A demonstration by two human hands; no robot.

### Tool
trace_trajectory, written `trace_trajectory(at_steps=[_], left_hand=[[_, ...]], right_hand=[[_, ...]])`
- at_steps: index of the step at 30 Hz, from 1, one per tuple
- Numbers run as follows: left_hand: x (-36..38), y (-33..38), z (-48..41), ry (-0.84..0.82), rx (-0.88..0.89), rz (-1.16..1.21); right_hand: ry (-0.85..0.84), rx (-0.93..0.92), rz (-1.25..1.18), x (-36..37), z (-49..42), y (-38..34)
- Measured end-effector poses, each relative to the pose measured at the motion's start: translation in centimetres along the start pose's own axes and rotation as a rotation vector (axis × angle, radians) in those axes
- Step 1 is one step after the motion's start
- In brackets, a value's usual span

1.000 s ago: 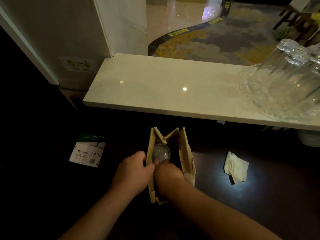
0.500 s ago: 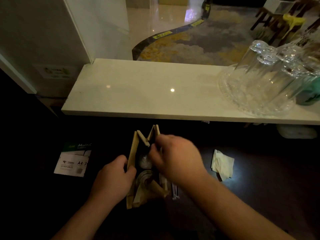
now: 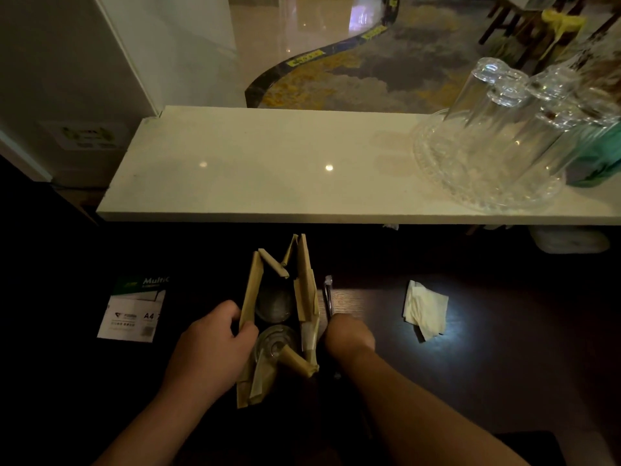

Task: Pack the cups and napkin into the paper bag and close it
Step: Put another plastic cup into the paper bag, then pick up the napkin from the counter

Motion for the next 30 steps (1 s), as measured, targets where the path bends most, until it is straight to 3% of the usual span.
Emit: trace_trajectory(at_steps=[11, 16, 20, 22, 24, 26, 30], left_hand=[[0.1, -0.7, -0.1, -0.028, -0.02, 0.07], [-0.2, -0.4, -0.4, -0.065, -0.04, 0.083], [-0.7, -0.3, -0.5, -0.048, -0.042, 0.078], [-0.7, -0.3, -0.6, -0.052, -0.041, 0.085], [-0.8, -0.3, -0.7, -0.046, -0.042, 0.087], [-0.8, -0.3, -0.8, -0.041, -0.051, 0.088], [-0.7, -0.4, -0.8, -0.036, -0.051, 0.092]], right_hand=[[-0.016, 0.07, -0.267, -7.0, 1.1, 3.1], [0.05, -0.066, -0.378, -14.5, 7.3, 0.4], [-0.059, -0.303, -0.388, -18.8, 14.1, -3.9], [-0.221, -0.378, -0.386, -19.2, 16.7, -6.3], [-0.414, -0.419, -0.333, -18.0, 18.4, -8.7], [-0.502, -0.431, -0.139, -15.3, 18.0, -10.8], [-0.371, -0.463, 0.218, -8.3, 12.5, -15.3]])
Point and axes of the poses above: each hand's wrist, its own z-axis away from the middle knuckle, its own x-axis out of the palm, y = z × x, the point moved 7 cm from there along -z, towards the middle knuckle, and after that the axes turned 8 degrees about -z, right-handed, at the moved point
